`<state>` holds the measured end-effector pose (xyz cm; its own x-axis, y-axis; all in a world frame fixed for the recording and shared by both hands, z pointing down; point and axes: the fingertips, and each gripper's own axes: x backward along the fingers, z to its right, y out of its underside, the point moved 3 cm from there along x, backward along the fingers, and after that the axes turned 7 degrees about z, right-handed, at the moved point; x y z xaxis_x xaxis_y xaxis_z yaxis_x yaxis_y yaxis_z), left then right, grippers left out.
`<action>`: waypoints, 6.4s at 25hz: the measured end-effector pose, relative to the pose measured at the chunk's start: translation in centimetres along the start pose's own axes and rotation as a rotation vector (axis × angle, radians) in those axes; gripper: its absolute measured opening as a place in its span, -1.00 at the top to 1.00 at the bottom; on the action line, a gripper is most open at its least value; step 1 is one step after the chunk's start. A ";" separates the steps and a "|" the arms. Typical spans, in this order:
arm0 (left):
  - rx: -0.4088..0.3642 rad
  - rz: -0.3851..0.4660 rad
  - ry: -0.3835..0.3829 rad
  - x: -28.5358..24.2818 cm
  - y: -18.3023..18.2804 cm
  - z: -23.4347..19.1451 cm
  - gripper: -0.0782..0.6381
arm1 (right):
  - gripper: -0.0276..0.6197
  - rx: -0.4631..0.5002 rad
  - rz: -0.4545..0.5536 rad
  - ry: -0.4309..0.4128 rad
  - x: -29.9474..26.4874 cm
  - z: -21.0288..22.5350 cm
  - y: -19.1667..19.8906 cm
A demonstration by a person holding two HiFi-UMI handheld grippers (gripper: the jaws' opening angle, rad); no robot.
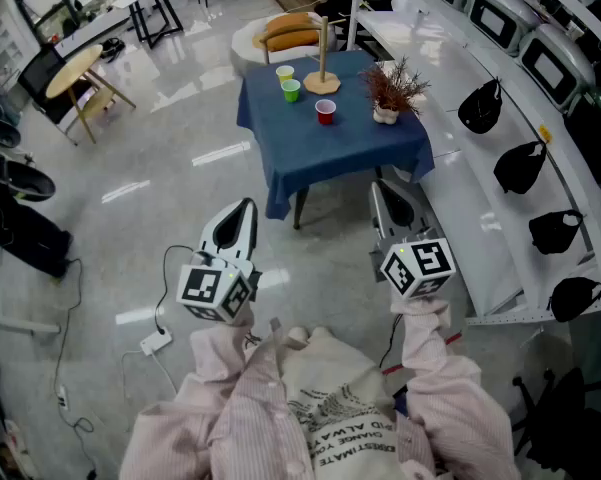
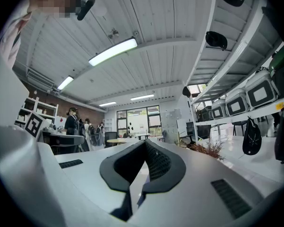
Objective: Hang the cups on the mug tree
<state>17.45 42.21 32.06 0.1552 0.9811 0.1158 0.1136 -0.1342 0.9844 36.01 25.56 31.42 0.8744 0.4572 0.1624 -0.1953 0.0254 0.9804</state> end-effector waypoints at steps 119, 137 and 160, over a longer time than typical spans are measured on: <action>0.371 -0.460 -0.188 -39.9 31.7 -16.6 0.79 | 0.04 0.002 -0.615 -0.204 -36.8 22.5 39.4; 0.397 -0.482 -0.189 -41.4 32.9 -17.4 0.79 | 0.08 -0.023 -0.626 -0.211 -39.1 22.8 39.8; 0.361 -0.386 -0.080 -45.8 26.8 -18.9 0.79 | 0.10 -0.090 -0.480 -0.027 -42.0 24.4 30.9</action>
<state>-5.21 -3.63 55.61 0.1082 0.9567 -0.2701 0.5050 0.1812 0.8439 4.10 -14.54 57.61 0.8863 0.3516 -0.3014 0.1961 0.3048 0.9320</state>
